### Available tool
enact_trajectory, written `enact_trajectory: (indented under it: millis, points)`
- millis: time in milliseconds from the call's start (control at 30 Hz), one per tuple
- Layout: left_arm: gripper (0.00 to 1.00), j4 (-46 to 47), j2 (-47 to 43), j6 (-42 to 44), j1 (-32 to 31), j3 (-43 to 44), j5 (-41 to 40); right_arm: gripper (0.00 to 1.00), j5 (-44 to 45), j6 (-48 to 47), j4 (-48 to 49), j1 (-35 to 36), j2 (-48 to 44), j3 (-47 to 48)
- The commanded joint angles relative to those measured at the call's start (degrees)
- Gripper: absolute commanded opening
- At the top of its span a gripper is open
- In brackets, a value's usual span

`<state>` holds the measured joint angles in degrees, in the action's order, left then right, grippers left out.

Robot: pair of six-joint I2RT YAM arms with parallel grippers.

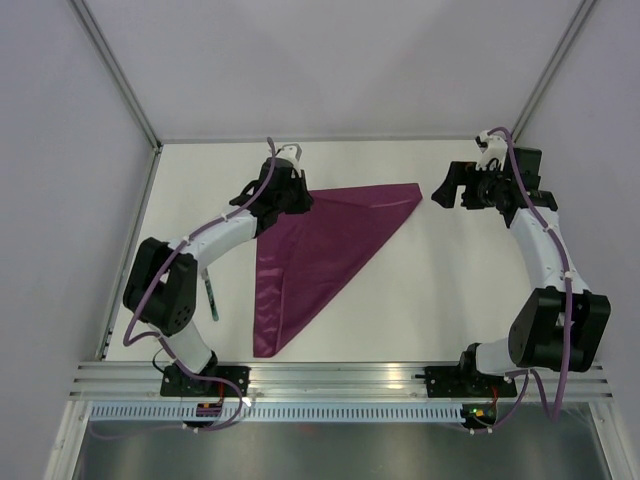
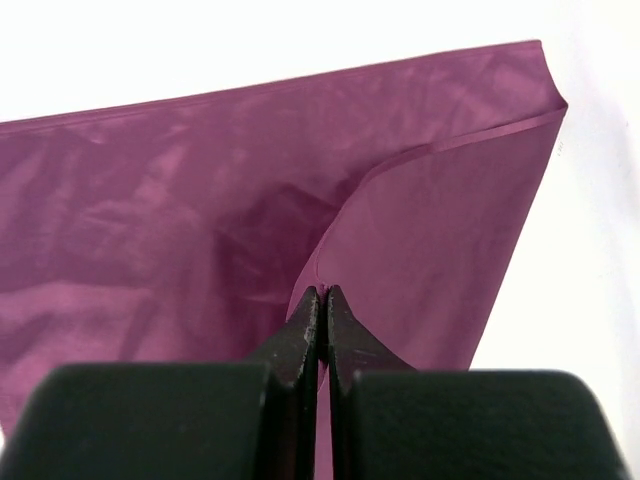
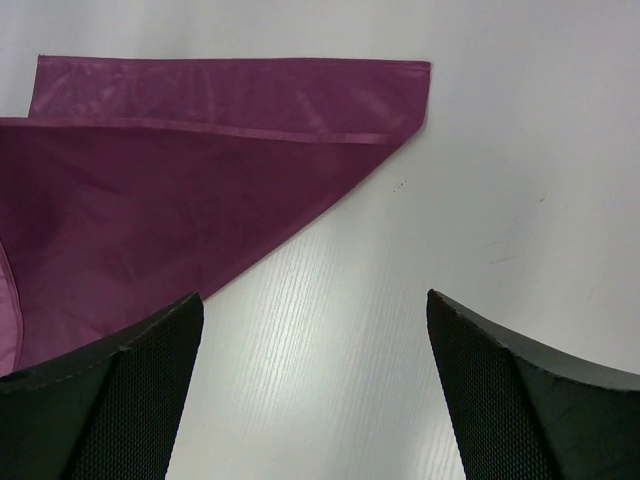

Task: Fold the napkin, place the utensils inside, and roll it up
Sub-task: Fold the napkin

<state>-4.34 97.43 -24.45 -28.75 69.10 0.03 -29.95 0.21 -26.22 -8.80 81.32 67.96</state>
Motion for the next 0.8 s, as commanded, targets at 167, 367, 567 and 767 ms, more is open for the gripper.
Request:
enact_trajectory:
  millis: [167, 367, 567, 767]
  points:
    - [0.02, -1.2, 0.7, -1.0, 4.3, 3.7, 3.7, 0.96, -1.1, -1.3, -1.0, -0.2, 1.1, 2.3]
    - [0.02, -0.8, 2.3, -1.4, 7.0, 4.3, 4.4, 0.96, -1.2, -1.4, -1.0, -0.1, 1.3, 2.1]
    - [0.02, -0.7, 3.6, -1.7, 9.2, 5.0, 5.2, 0.96, -1.2, -1.5, -1.0, 0.1, 1.6, 2.1]
    - [0.02, -0.6, 5.1, -1.5, 10.9, 6.1, 5.1, 0.96, -1.1, -1.7, -0.9, 0.3, 1.6, 1.9]
